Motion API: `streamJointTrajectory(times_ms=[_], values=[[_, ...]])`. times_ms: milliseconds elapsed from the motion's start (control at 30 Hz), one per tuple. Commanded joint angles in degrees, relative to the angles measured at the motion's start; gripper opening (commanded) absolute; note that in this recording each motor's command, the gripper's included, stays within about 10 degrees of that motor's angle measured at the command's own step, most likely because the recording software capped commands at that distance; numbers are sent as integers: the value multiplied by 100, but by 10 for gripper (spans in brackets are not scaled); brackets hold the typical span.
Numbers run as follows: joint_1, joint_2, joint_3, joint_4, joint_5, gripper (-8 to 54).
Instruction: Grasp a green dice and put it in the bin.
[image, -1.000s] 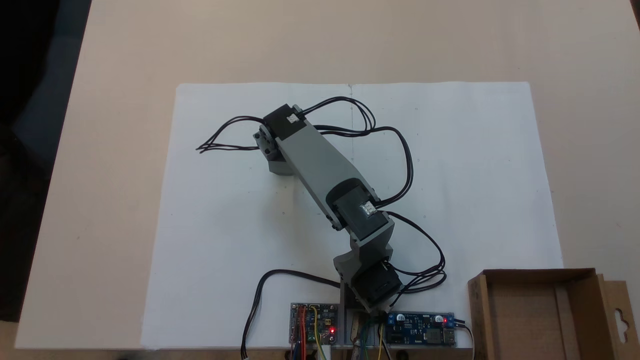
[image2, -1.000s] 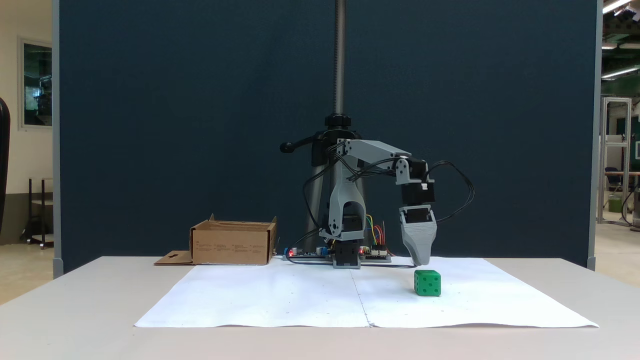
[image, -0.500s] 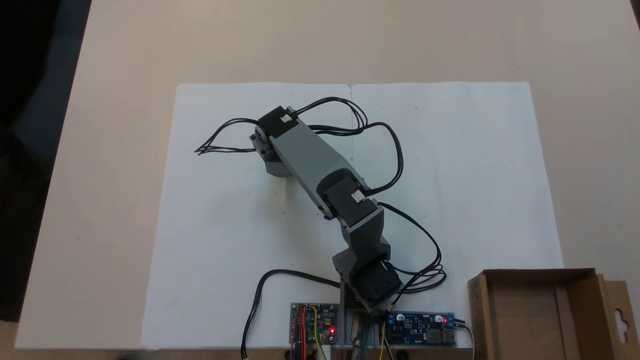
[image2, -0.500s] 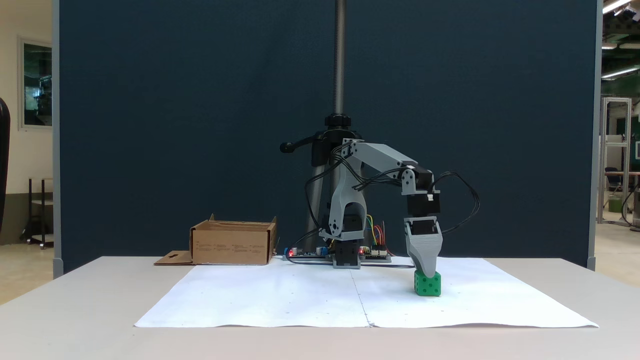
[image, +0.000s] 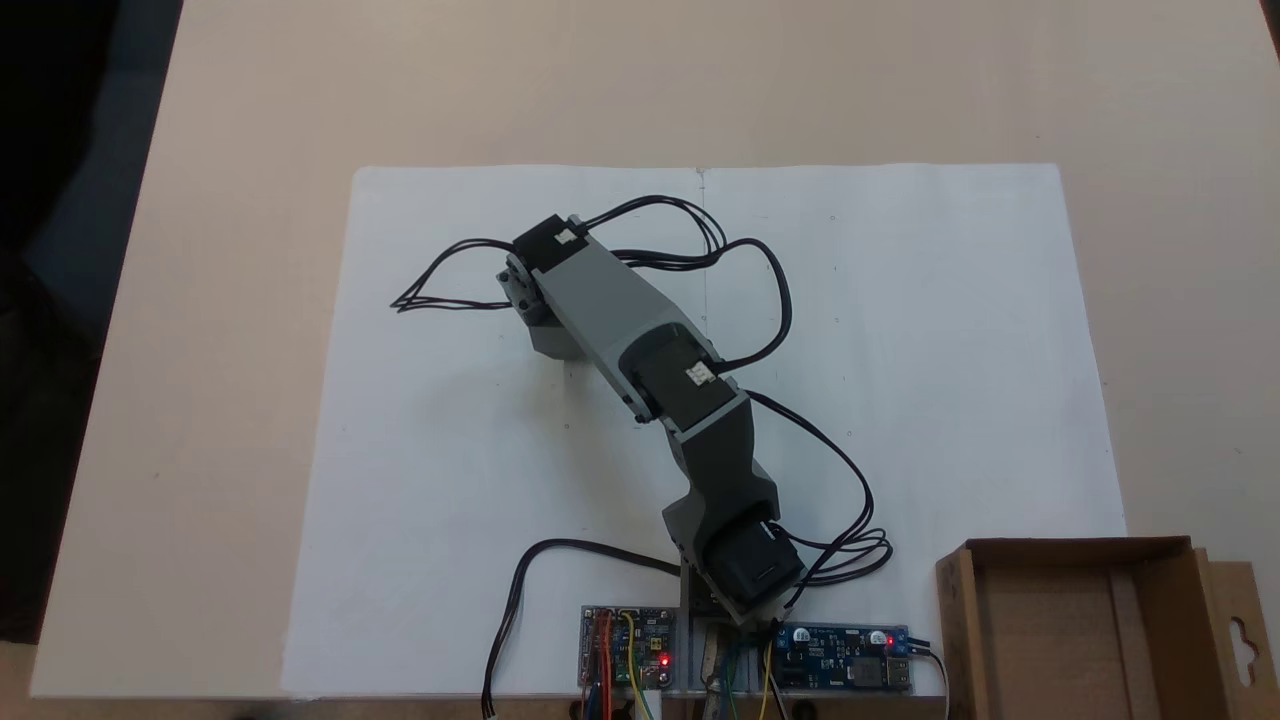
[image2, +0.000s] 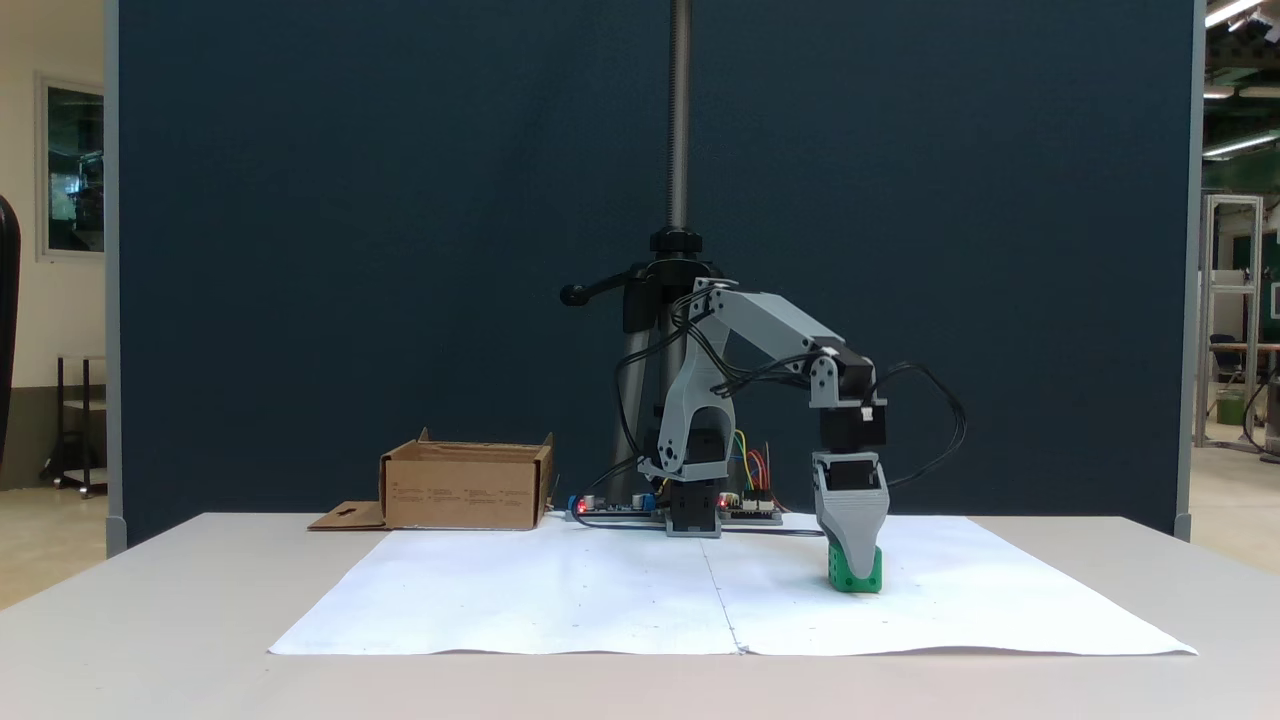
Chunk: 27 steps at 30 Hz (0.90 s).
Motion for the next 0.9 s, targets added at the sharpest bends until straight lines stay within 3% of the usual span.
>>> streamJointTrajectory(times_ms=[0,733,867], values=[[-18,70,-299,-229,413,382],[53,-149,-229,-185,404,380],[53,-158,-211,-167,413,333]])
